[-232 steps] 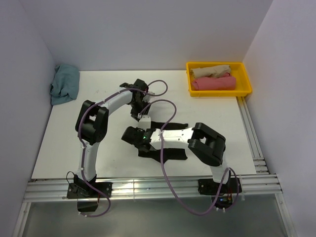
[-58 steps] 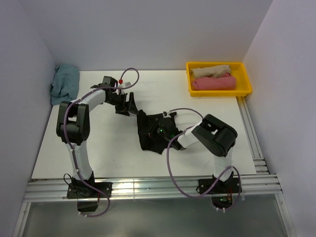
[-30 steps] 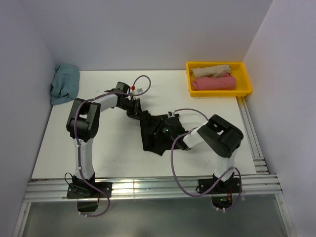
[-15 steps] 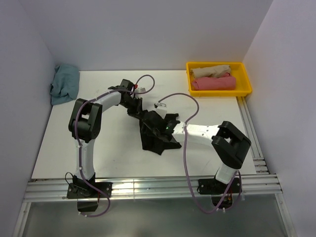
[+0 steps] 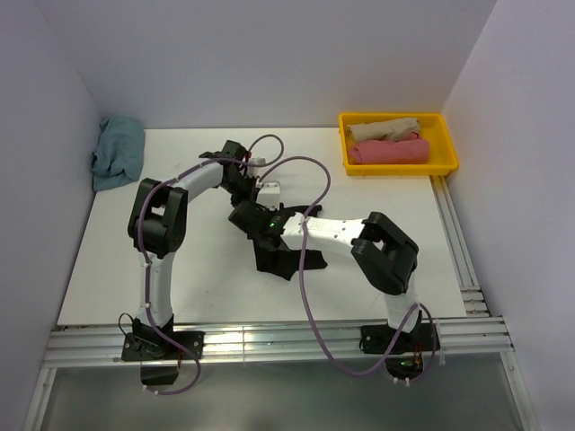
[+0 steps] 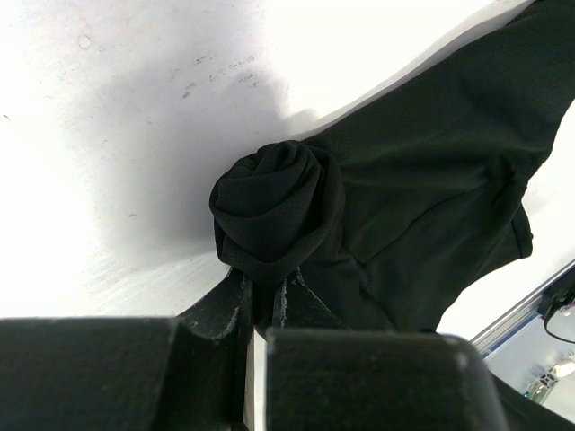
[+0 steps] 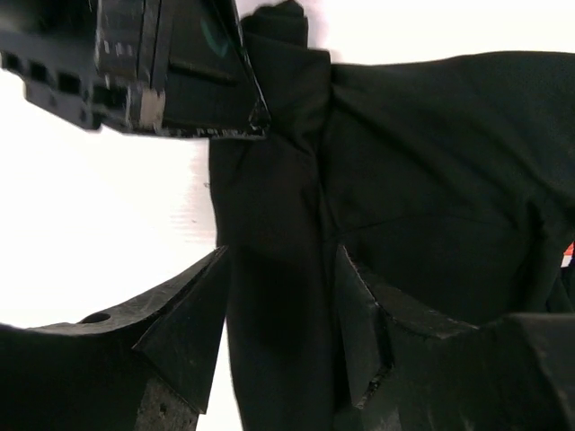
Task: Roll the t-shirts
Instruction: Roll the tshirt
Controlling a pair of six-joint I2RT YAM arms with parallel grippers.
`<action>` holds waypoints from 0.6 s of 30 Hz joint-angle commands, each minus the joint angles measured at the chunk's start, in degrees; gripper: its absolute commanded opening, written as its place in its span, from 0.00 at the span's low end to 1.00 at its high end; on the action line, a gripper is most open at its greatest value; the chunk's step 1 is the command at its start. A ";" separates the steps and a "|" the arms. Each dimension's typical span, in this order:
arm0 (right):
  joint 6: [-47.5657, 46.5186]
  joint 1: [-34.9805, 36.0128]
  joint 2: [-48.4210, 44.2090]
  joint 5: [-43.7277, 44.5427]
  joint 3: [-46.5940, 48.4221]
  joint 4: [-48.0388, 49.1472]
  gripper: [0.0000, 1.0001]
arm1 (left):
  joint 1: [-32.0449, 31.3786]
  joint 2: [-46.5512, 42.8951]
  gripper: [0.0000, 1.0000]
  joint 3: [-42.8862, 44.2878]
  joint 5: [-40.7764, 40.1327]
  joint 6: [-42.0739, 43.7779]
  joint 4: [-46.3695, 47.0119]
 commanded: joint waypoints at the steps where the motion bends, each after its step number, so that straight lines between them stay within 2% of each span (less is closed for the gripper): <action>1: -1.74 1.42 1.65 5.47 3.39 -2.26 0.56 | -0.48 1.12 0.00 1.95 -3.34 0.62 -1.85; 9: -3.32 3.00 2.17 6.88 4.00 -0.07 0.56 | -1.09 2.18 0.00 3.80 -3.52 0.09 -3.26; 18: -3.68 3.35 8.41 7.40 8.22 -1.99 0.57 | -1.88 2.62 0.00 4.59 -4.13 -0.26 -3.87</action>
